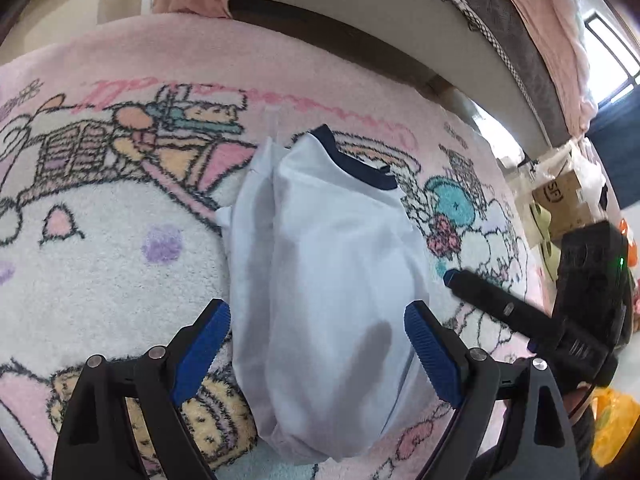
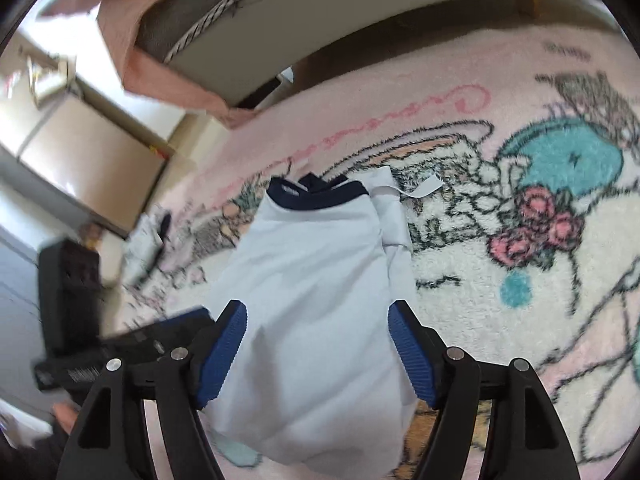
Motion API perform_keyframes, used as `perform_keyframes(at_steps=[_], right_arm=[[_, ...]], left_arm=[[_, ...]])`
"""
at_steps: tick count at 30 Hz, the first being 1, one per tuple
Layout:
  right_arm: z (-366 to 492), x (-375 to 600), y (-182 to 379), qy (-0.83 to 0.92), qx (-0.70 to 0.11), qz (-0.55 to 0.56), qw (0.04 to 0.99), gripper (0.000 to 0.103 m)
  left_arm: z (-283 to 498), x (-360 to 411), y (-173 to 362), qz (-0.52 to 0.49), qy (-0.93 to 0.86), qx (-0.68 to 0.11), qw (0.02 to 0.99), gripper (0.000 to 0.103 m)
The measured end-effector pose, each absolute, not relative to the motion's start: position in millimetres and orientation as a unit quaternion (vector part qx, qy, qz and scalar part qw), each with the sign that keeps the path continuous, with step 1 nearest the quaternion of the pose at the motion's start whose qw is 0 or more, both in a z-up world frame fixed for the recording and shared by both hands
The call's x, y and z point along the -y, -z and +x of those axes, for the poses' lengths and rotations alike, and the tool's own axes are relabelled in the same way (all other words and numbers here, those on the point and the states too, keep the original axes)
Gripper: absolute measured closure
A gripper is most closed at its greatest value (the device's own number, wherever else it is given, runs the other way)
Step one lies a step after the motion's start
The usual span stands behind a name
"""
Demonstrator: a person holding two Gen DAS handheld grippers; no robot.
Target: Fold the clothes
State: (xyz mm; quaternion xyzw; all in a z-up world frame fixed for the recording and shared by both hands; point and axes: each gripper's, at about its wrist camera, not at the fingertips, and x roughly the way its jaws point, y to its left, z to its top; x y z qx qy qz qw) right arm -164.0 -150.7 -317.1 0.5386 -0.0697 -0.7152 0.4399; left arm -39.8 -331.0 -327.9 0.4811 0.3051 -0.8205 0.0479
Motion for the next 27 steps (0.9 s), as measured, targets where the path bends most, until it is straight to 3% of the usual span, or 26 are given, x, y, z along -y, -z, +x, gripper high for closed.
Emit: perform_keyframes(at_steps=[8, 16, 20, 25, 27], right_arm=[[-174, 147, 326, 0.711, 0.096, 0.545, 0.433, 0.03], [-190, 133, 348, 0.67, 0.19, 0.582, 0.419, 0.031], [-194, 126, 350, 0.659, 0.213, 0.59, 0.416, 0.038], [-188, 134, 356, 0.659, 0.177, 0.604, 0.413, 0.047], [-186, 137, 358, 0.658, 0.167, 0.608, 0.412, 0.059]], left_arm=[[-38, 341, 335, 0.47, 0.814, -0.34, 0.042, 0.013], [-31, 346, 336, 0.431, 0.811, -0.393, 0.027, 0.015], [-35, 347, 341, 0.433, 0.802, -0.411, 0.023, 0.016], [-36, 353, 359, 0.435, 0.764, -0.476, 0.021, 0.029], [-36, 350, 362, 0.442, 0.759, -0.478, 0.023, 0.032]])
